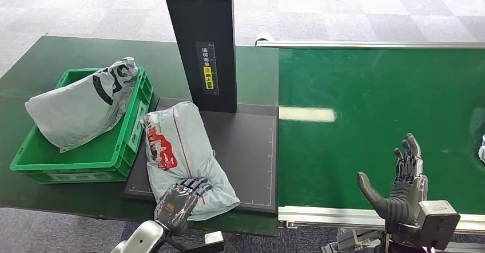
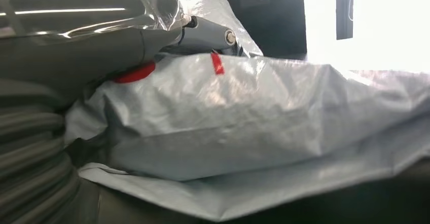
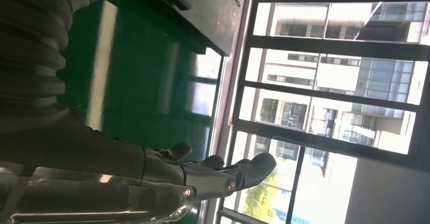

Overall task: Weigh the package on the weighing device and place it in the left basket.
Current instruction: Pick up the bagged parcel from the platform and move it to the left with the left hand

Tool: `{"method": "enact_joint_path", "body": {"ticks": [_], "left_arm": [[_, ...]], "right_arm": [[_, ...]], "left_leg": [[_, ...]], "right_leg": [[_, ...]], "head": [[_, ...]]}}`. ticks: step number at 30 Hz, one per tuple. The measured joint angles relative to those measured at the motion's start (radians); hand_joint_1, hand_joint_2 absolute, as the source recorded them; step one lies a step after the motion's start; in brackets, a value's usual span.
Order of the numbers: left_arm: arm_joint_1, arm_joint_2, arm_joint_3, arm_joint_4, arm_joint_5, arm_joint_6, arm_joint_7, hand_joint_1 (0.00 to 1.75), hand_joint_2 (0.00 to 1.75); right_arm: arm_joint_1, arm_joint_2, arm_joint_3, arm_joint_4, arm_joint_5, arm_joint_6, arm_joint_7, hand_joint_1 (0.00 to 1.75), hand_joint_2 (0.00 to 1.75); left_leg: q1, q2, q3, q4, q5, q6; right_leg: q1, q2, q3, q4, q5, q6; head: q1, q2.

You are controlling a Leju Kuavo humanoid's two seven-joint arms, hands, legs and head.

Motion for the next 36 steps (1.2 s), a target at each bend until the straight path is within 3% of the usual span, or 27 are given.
{"method": "enact_joint_path", "body": {"ticks": [7,15,24,28,36], "left_arm": [[0.004,0.019,0.01,-0.056,0.223,-0.059,-0.116,1.75,1.75],[0.026,0.106,0.022,-0.229,0.648,-0.217,-0.302,1.73,1.75],[0.007,0.19,0.061,-0.366,0.808,-0.271,-0.377,1.75,1.75],[-0.091,0.206,0.136,-0.398,0.935,-0.272,-0.415,1.75,1.75],[-0.403,0.218,0.409,-0.389,1.16,-0.189,-0.417,1.75,1.75]], "right_arm": [[0.01,0.007,-0.002,-0.007,0.002,-0.008,0.0,0.0,1.75],[0.018,0.014,-0.018,-0.017,0.01,-0.009,-0.006,0.0,1.75],[0.021,0.014,-0.027,-0.017,0.004,-0.011,-0.02,0.0,1.75],[0.024,0.019,-0.028,-0.019,-0.005,-0.011,-0.037,0.0,1.75],[0.002,0.018,-0.002,-0.008,-0.032,-0.025,-0.055,0.0,1.75]], "left_leg": [[0.0,0.001,0.001,0.0,0.001,0.0],[0.0,0.001,-0.002,0.0,0.001,0.0],[0.0,0.002,-0.003,0.0,0.001,0.0],[0.0,0.001,-0.003,0.0,0.002,-0.001],[0.002,0.002,-0.004,0.0,0.004,-0.002]], "right_leg": [[0.0,0.0,0.002,0.0,0.001,0.0],[0.0,0.001,-0.003,0.0,0.001,-0.001],[0.0,0.001,-0.005,0.0,0.001,-0.001],[0.001,0.001,-0.004,0.0,0.001,-0.001],[0.002,0.003,-0.005,0.002,0.003,-0.003]], "head": [[0.0,0.0],[0.0,0.0],[0.0,0.0],[0.0,0.0],[0.0,0.0]]}}
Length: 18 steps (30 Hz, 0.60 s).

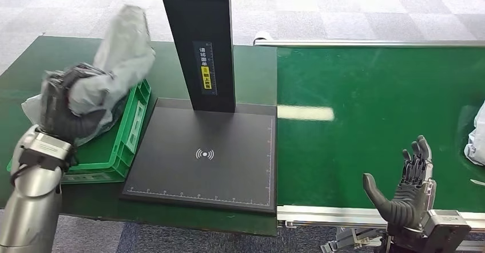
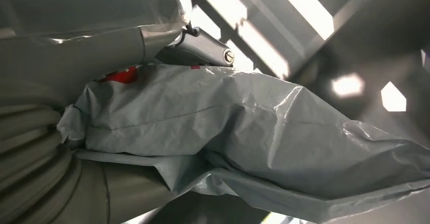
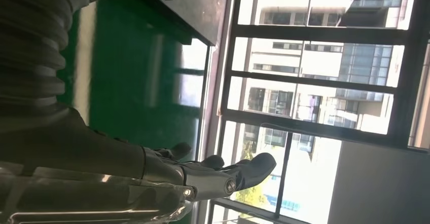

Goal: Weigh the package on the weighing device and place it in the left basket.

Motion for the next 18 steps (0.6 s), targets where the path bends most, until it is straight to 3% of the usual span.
{"method": "enact_joint_path", "body": {"ticks": [4,8,13,18], "left_arm": [[-0.085,0.026,0.116,0.008,-0.064,0.134,0.012,1.75,1.75],[-0.118,0.061,0.177,0.055,-0.191,0.261,0.041,1.75,1.75],[-0.142,0.105,0.218,0.169,-0.244,0.294,0.108,1.75,1.75],[-0.145,0.129,0.238,0.267,-0.257,0.293,0.122,1.75,1.75]], "right_arm": [[-0.023,-0.003,0.023,0.012,-0.008,-0.009,0.009,0.0,1.75],[-0.041,-0.009,0.046,0.027,-0.014,-0.021,0.013,0.0,1.75],[-0.052,-0.02,0.066,0.042,-0.027,-0.03,0.016,0.0,1.75],[-0.052,-0.025,0.077,0.051,-0.028,-0.033,0.017,0.0,1.75]], "left_leg": [[0.0,0.0,-0.001,0.0,0.0,0.0],[0.0,0.0,-0.002,0.0,0.0,0.0],[0.0,0.0,-0.002,0.0,0.0,0.0],[0.0,0.0,-0.003,0.0,0.0,0.0]], "right_leg": [[0.0,0.0,-0.001,0.0,0.0,0.0],[0.0,0.0,-0.002,0.0,0.0,0.0],[0.0,0.0,-0.003,0.0,0.0,0.0],[0.0,0.0,-0.003,0.0,0.0,0.0]], "head": [[0.0,0.0],[0.0,0.0],[0.0,0.0],[0.0,0.0]]}}
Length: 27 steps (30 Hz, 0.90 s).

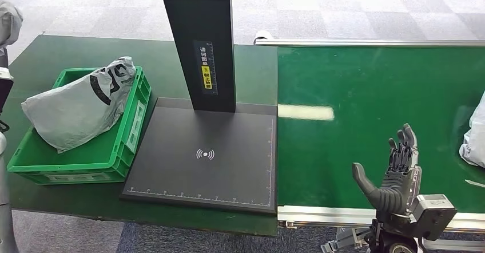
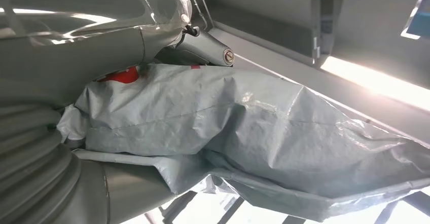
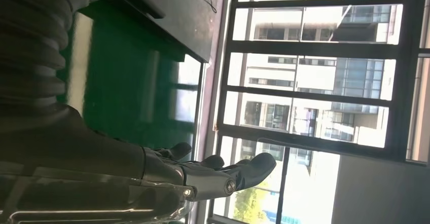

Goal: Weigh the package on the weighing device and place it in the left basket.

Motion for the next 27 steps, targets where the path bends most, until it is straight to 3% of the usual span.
{"method": "enact_joint_path", "body": {"ticks": [7,12,15,19,20,27], "left_arm": [[0.011,0.006,0.002,0.079,-0.047,-0.048,0.011,1.71,1.75],[0.013,0.008,-0.007,0.133,-0.175,0.0,0.05,1.67,1.75],[0.011,0.012,-0.015,0.163,-0.26,0.046,0.101,1.55,1.75],[0.011,0.02,-0.021,0.193,-0.368,0.105,0.175,0.06,1.75],[0.013,0.02,-0.022,0.198,-0.397,0.119,0.194,0.0,1.75],[0.05,0.02,-0.023,0.206,-0.552,0.148,0.283,0.0,1.75]], "right_arm": [[0.0,-0.007,0.015,0.007,0.002,-0.001,0.002,0.0,1.75],[0.0,-0.017,0.029,0.013,0.001,-0.004,0.002,0.0,1.75],[0.0,-0.022,0.035,0.014,0.0,-0.008,0.003,0.0,1.75],[-0.001,-0.022,0.04,0.014,0.002,-0.013,0.013,0.0,1.75],[-0.001,-0.022,0.041,0.014,0.004,-0.014,0.016,0.0,1.75],[-0.001,-0.013,0.042,0.012,0.021,-0.013,0.031,0.0,1.75]], "left_leg": [[0.0,0.0,-0.001,0.0,0.0,0.0],[0.0,0.0,-0.001,0.0,0.0,0.0],[0.0,0.0,-0.001,0.0,0.0,0.0],[0.0,0.0,-0.002,0.0,0.0,0.0],[0.0,0.0,-0.002,0.0,0.0,0.0],[0.0,0.0,-0.002,0.0,0.0,0.0]], "right_leg": [[0.0,0.0,-0.001,0.0,0.0,0.0],[0.0,0.0,-0.002,0.0,0.0,0.0],[0.0,0.0,-0.002,0.0,0.0,0.0],[0.0,0.0,-0.002,0.0,0.0,0.0],[0.0,0.0,-0.002,0.0,0.0,0.0],[0.0,0.0,-0.003,0.0,0.0,0.0]], "head": [[0.0,0.0],[0.0,0.0],[0.0,0.0],[0.0,0.0],[0.0,0.0],[0.0,0.0]]}}
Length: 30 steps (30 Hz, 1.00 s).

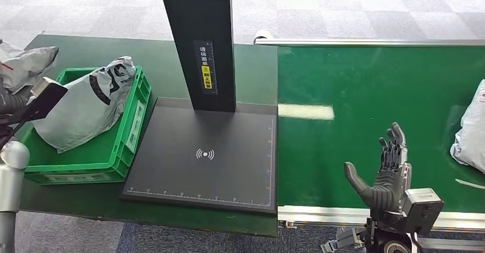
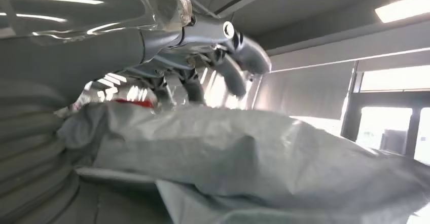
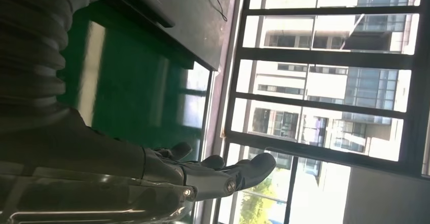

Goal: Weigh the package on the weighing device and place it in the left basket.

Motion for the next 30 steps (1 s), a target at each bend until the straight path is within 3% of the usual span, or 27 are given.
{"method": "enact_joint_path", "body": {"ticks": [10,15,20,24,30], "left_arm": [[0.026,-0.015,-0.003,-0.001,-0.086,0.006,0.041,0.0,1.75],[0.041,-0.034,-0.008,-0.014,-0.001,0.019,-0.025,0.0,1.75],[0.092,-0.055,-0.009,-0.087,0.053,0.092,-0.087,0.0,1.75],[0.126,-0.079,-0.01,-0.151,0.236,0.074,-0.176,0.0,1.75],[0.162,-0.139,-0.019,-0.256,0.701,-0.131,-0.341,0.0,1.75]], "right_arm": [[0.003,0.017,-0.004,-0.006,0.015,0.005,0.006,0.0,1.75],[0.006,0.023,-0.007,-0.012,0.019,0.005,0.006,0.0,1.75],[0.01,0.025,-0.012,-0.018,0.019,0.006,0.006,0.0,1.75],[0.012,0.026,-0.016,-0.021,0.019,0.006,0.006,0.0,1.75],[0.019,0.025,-0.023,-0.022,0.017,0.003,0.001,0.0,1.75]], "left_leg": [[0.0,0.0,0.0,0.0,0.0,0.0],[0.0,0.0,0.0,0.0,0.0,0.0],[0.0,0.001,0.0,0.0,0.0,0.0],[0.0,0.001,0.0,0.0,0.0,0.0],[0.0,0.001,0.0,0.0,0.0,0.0]], "right_leg": [[0.0,0.0,0.0,0.0,0.0,0.0],[0.0,0.0,0.0,0.0,0.0,0.0],[0.0,0.001,-0.001,0.0,0.0,0.0],[0.0,0.001,-0.001,0.0,0.0,0.0],[0.0,0.001,-0.001,0.0,0.0,0.0]], "head": [[0.0,0.0],[0.0,0.0],[0.0,0.0],[0.0,0.0],[0.0,0.0]]}}
